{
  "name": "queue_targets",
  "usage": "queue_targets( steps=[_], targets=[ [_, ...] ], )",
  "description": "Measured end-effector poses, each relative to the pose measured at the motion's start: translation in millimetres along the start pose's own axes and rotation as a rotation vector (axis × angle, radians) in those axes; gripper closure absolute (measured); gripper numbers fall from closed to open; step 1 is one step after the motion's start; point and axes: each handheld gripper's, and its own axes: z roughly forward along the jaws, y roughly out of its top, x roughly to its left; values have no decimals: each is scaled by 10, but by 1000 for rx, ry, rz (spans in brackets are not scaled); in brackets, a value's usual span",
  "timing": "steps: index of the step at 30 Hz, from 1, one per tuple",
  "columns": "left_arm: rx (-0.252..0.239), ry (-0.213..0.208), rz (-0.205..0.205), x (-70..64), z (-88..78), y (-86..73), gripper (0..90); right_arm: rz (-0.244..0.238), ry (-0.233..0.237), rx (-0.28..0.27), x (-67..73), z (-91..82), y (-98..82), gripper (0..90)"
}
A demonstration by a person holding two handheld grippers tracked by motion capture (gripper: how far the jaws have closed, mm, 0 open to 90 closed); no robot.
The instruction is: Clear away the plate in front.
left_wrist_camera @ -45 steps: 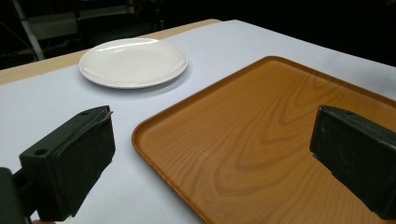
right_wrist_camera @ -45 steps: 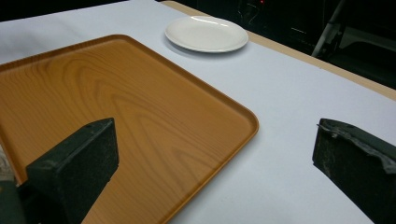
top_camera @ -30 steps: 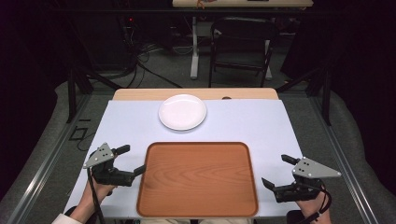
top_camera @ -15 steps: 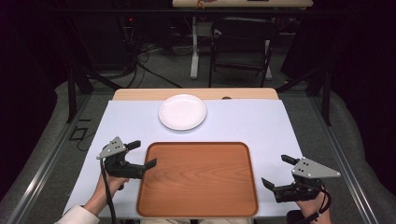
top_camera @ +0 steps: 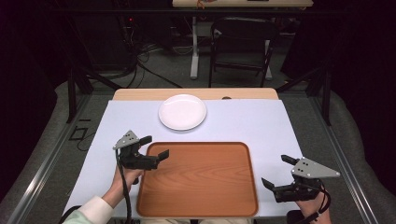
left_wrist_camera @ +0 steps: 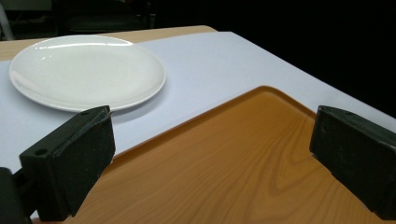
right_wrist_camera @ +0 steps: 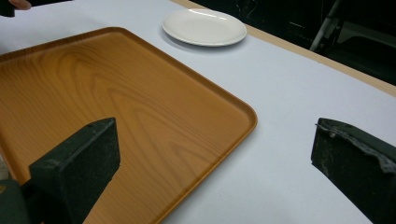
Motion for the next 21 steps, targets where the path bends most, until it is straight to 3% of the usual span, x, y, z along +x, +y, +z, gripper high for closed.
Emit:
queue_targets(
  steps=[9,13,21],
  targets=[
    [-14,11,-103,12,202,83,2,-1,2,1,1,1,0,9],
    [-27,27,-126,8,288,120,1,-4,2,-1,3,-1,-1,9],
    [-42,42,-235,4,485,183,0,-4,3,0,3,-3,-1,10]
  ],
)
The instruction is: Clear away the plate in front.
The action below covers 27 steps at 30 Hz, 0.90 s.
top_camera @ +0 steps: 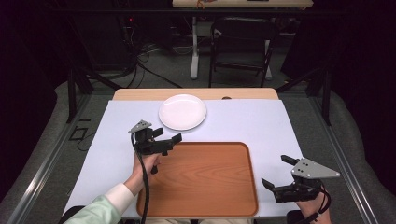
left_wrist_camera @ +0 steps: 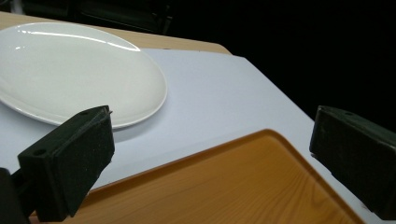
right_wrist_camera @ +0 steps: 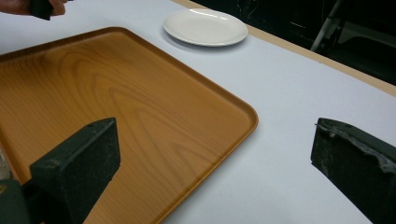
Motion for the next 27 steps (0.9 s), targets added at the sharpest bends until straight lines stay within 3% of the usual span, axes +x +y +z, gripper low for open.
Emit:
queue_targets(
  steps=[3,4,10,11,12,16,23,27],
  targets=[
    [-23,8,-88,2,111,32,0,1,2,0,-1,0,-1,10],
    [-23,8,-88,2,111,32,0,1,2,0,-1,0,-1,10],
    [-30,26,-212,39,297,43,0,1,6,-1,-1,1,-2,11],
    [-28,35,-259,61,348,43,0,1,7,-1,0,2,-2,11],
    [-28,35,-259,61,348,43,0,2,7,-1,-2,1,-3,11],
    [-36,41,-337,120,428,48,0,4,6,-2,-2,-2,-4,14],
    [-32,71,-498,266,553,62,0,3,9,-2,-3,0,-4,14],
    [-27,93,-547,321,629,68,0,3,10,-2,-4,1,-5,14]
  ],
)
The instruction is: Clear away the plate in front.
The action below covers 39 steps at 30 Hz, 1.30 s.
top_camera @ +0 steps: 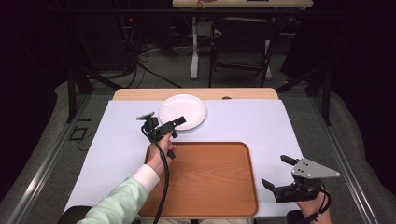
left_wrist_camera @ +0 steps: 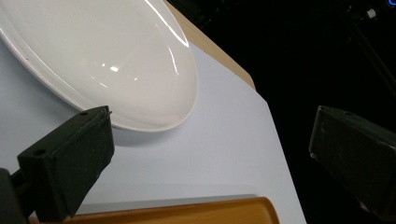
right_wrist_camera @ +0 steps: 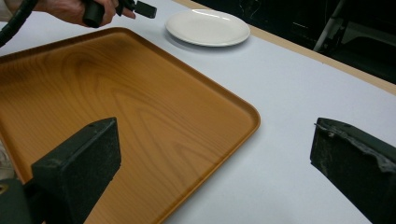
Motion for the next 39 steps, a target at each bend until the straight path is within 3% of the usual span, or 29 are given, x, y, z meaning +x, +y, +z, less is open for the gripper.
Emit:
queue_targets(
  steps=[1,13,16,26,39],
  targets=[
    [2,12,-34,30,31,14,0,0,1,0,-1,1,-1,15],
    [4,79,-174,163,200,55,7,-1,7,-1,0,3,-1,15],
    [-2,86,-184,175,226,64,13,-3,7,-2,1,2,-1,15],
    [-20,176,-243,287,326,88,101,-2,10,-2,0,3,-3,16],
    [-45,203,-289,348,401,131,226,-3,12,0,0,5,-3,22]
  ],
)
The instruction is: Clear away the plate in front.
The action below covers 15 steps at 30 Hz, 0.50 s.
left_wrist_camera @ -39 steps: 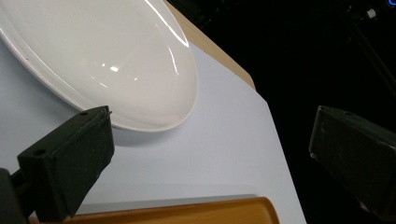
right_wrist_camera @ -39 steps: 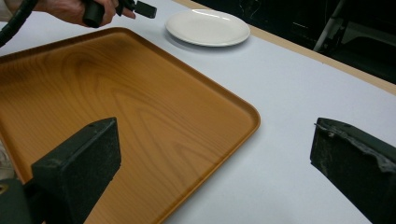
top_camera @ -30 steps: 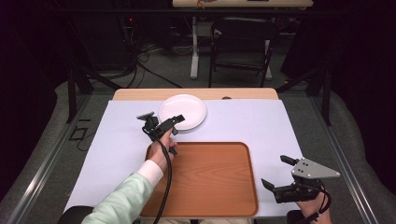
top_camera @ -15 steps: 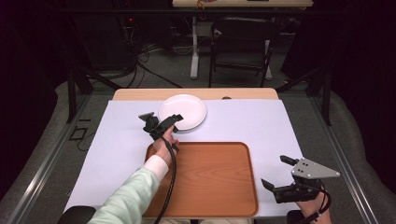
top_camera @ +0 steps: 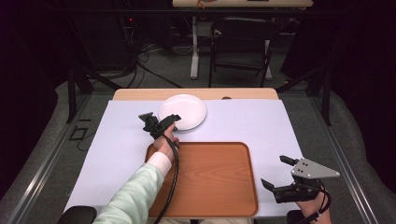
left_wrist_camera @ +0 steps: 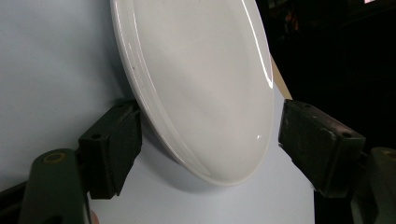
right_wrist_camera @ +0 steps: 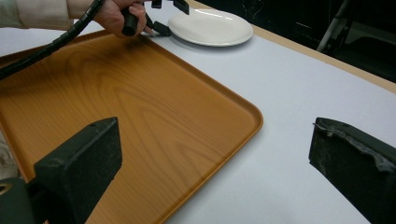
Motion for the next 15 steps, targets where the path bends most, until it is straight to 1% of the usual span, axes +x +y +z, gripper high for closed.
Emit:
queue_targets(
  steps=[1,2,3,5,10,12,13,14,15],
  targets=[
    [-5,4,-8,1,5,1,244,1,0,-1,0,-1,-1,22],
    [-6,9,-10,3,9,3,290,1,0,-1,-1,-2,-1,22],
    [-10,11,-14,5,15,1,290,1,0,-1,-1,-2,-1,22],
    [-16,19,-25,10,22,5,328,1,0,-1,-1,-1,-1,23],
    [-21,33,-29,19,21,3,383,1,0,-1,-2,0,-1,23],
    [-22,38,-28,31,18,1,424,1,0,0,-3,2,0,23],
    [-23,38,-30,42,16,-1,471,1,0,0,-1,3,1,25],
    [-32,37,-33,49,20,-6,490,1,0,0,-1,3,1,25],
    [-25,42,-30,55,14,-4,490,1,-1,1,-1,4,1,26]
  ],
)
